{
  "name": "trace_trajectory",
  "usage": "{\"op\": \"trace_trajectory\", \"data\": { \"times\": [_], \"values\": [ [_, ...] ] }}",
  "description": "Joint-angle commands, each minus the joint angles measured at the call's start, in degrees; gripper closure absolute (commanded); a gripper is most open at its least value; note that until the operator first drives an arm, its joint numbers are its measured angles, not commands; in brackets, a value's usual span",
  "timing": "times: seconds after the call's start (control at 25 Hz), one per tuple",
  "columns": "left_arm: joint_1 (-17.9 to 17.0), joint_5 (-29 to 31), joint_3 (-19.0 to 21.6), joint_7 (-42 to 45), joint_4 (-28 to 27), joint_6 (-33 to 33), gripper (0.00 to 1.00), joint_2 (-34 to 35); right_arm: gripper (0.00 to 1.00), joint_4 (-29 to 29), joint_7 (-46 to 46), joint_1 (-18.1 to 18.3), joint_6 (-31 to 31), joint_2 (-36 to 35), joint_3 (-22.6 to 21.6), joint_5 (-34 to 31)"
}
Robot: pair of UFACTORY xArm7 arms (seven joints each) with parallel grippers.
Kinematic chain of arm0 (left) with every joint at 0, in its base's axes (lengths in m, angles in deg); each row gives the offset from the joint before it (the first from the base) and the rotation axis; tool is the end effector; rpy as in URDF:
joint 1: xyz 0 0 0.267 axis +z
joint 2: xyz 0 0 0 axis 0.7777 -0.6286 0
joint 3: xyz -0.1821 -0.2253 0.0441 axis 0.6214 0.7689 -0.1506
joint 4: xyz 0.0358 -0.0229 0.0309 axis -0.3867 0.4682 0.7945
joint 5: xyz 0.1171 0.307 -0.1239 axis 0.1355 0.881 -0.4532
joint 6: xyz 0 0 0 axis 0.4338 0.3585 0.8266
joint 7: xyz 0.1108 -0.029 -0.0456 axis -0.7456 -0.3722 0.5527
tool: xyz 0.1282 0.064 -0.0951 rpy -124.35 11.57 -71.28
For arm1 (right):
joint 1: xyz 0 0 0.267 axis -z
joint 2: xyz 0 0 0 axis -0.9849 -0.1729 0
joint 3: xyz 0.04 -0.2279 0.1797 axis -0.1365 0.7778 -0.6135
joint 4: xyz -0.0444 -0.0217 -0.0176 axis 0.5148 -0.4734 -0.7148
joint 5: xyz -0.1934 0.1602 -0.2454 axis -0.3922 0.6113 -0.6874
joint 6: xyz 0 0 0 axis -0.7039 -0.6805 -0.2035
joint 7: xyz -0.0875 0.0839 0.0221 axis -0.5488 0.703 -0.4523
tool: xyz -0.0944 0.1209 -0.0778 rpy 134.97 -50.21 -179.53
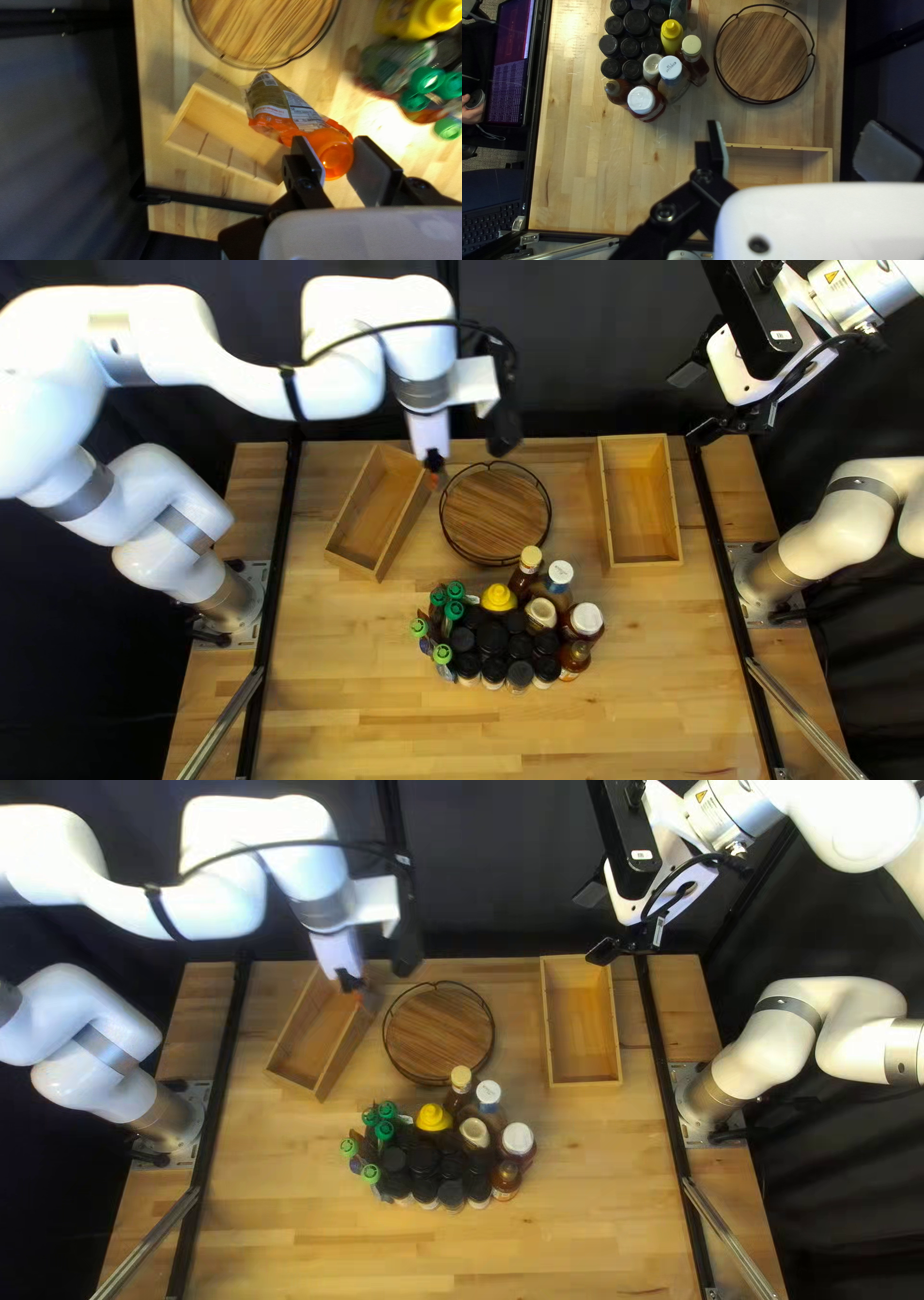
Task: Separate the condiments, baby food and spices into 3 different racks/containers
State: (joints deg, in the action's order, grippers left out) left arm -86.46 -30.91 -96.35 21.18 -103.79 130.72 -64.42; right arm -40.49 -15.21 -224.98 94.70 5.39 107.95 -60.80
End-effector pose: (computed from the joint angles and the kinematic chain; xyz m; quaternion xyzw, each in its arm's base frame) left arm 0.3975 0.1363 0.3212 -0.9978 -0.0336 0.0104 0.0560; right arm 0.3355 -0.0598 0.4763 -0.9593 -0.0357 -0.2799 0.0133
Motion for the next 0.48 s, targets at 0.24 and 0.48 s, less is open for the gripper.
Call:
{"op": "trace_trajectory", "data": {
  "times": [0.24, 0.48],
  "values": [
    [4.4, 6.4, -0.5, -1.6, 10.8, -2.9, 1.00, 8.6, 0.00, 0.0, 0.0, 0.0, 0.0, 0.0, 0.0, 0.0],
    [6.0, 8.1, -1.6, -0.2, 14.5, -5.7, 1.00, 9.3, 0.00, 0.0, 0.0, 0.0, 0.0, 0.0, 0.0, 0.0]
  ]
}}
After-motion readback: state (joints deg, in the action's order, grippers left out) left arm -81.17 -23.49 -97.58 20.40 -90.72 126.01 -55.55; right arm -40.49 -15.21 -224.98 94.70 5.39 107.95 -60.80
